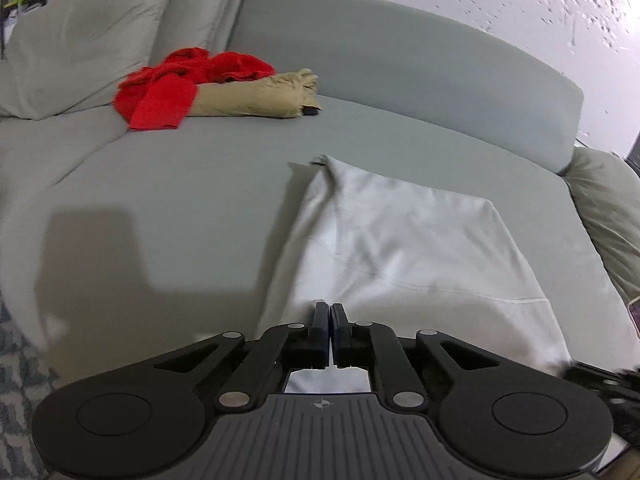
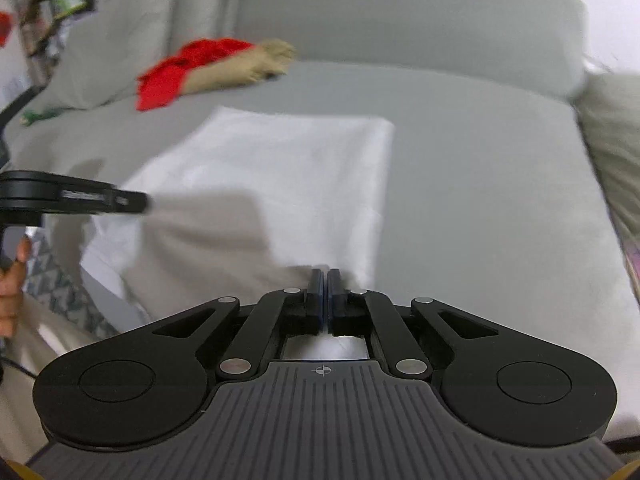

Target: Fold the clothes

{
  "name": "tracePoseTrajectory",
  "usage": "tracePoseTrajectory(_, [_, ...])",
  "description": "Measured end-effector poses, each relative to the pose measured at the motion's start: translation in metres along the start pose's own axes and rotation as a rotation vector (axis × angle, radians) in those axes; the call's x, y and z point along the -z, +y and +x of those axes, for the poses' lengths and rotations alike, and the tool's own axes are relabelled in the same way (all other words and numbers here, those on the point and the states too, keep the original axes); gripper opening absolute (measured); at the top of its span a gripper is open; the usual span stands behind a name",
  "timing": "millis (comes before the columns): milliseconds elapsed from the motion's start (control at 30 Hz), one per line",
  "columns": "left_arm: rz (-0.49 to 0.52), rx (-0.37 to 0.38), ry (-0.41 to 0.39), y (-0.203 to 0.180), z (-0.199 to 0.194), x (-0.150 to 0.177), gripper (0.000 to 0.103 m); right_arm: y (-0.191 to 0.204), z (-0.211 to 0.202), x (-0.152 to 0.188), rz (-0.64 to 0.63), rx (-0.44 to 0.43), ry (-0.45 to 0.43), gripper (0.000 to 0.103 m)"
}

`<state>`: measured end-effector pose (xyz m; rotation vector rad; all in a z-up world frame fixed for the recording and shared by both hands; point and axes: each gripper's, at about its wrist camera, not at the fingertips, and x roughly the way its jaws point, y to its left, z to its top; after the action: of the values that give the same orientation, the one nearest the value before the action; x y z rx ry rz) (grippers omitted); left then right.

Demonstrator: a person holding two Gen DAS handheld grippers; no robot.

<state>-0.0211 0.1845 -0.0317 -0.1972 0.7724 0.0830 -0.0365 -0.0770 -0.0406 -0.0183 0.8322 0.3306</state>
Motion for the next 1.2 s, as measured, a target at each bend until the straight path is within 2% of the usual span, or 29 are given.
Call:
tracePoseTrajectory(33, [-0.033, 0.025, -0.022, 0.006, -0.006, -0.001, 0.008, -0.011, -0.006, 0.001, 0.037, 0.010, 0.014, 0.007])
tracePoseTrajectory(133, [-0.119, 0.164, -0.112, 0.015, -0.019, -0.009, 0.010, -0.043, -0.022, 0.003, 0.159, -0.002, 0.005, 0.013])
tracePoseTrajectory(233, [-0.118, 0.255, -0.095, 0.001, -0.008, -0.026, 0.010, -0.065, -0.024, -0.006, 0.253, -0.050, -0.071, 0.013])
tracePoseTrajectory(433, [0.020, 0.239, 0.065, -0.050, 0.050, -0.061, 0.010, -0.046, 0.020, -0.056, 0.222, -0.158, -0.130, 0.013])
tracePoseTrajectory(500, [0.002, 0.250, 0.100, -0.049, 0.065, -0.059, 0.011, -0.037, 0.048, -0.072, 0.216, -0.232, -0.117, 0.013])
tracePoseTrajectory(600, [-0.008, 0.175, 0.114, -0.037, 0.074, -0.052, 0.010, -0.027, 0.080, -0.079, 0.173, -0.292, -0.045, 0.013])
tracePoseTrajectory(667, [-0.052, 0.102, 0.077, -0.023, 0.073, -0.055, 0.010, -0.033, 0.093, -0.077, 0.169, -0.206, -0.058, 0.004])
tracePoseTrajectory(733, [-0.108, 0.056, 0.043, -0.008, 0.070, -0.059, 0.006, -0.045, 0.100, -0.076, 0.178, -0.084, -0.094, 0.005])
tracePoseTrajectory(767, [-0.133, 0.050, 0.023, -0.002, 0.067, -0.061, 0.005, -0.056, 0.101, -0.077, 0.218, -0.005, -0.106, 0.008])
tracePoseTrajectory(800, [-0.157, 0.045, 0.003, 0.003, 0.064, -0.063, 0.007, -0.069, 0.101, -0.079, 0.275, 0.033, -0.106, 0.008])
tracePoseTrajectory(867, [-0.176, 0.137, -0.026, 0.005, 0.062, -0.071, 0.008, -0.089, 0.097, -0.084, 0.364, 0.032, -0.124, 0.013])
tracePoseTrajectory(933, [-0.161, 0.249, -0.024, 0.001, 0.067, -0.082, 0.011, -0.090, 0.092, -0.091, 0.357, 0.016, -0.158, 0.013])
tracePoseTrajectory(967, [-0.130, 0.277, -0.007, -0.005, 0.075, -0.087, 0.014, -0.090, 0.091, -0.094, 0.356, 0.000, -0.170, 0.013])
tracePoseTrajectory(1067, [-0.068, 0.344, 0.050, -0.018, 0.103, -0.100, 0.013, -0.079, 0.104, -0.106, 0.387, -0.142, -0.148, 0.013])
tracePoseTrajectory(1133, [-0.087, 0.434, 0.136, -0.016, 0.125, -0.103, 0.013, -0.067, 0.116, -0.112, 0.387, -0.246, -0.123, 0.013])
tracePoseTrajectory(1200, [-0.126, 0.471, 0.204, -0.010, 0.144, -0.106, 0.013, -0.062, 0.137, -0.119, 0.394, -0.378, -0.059, 0.013])
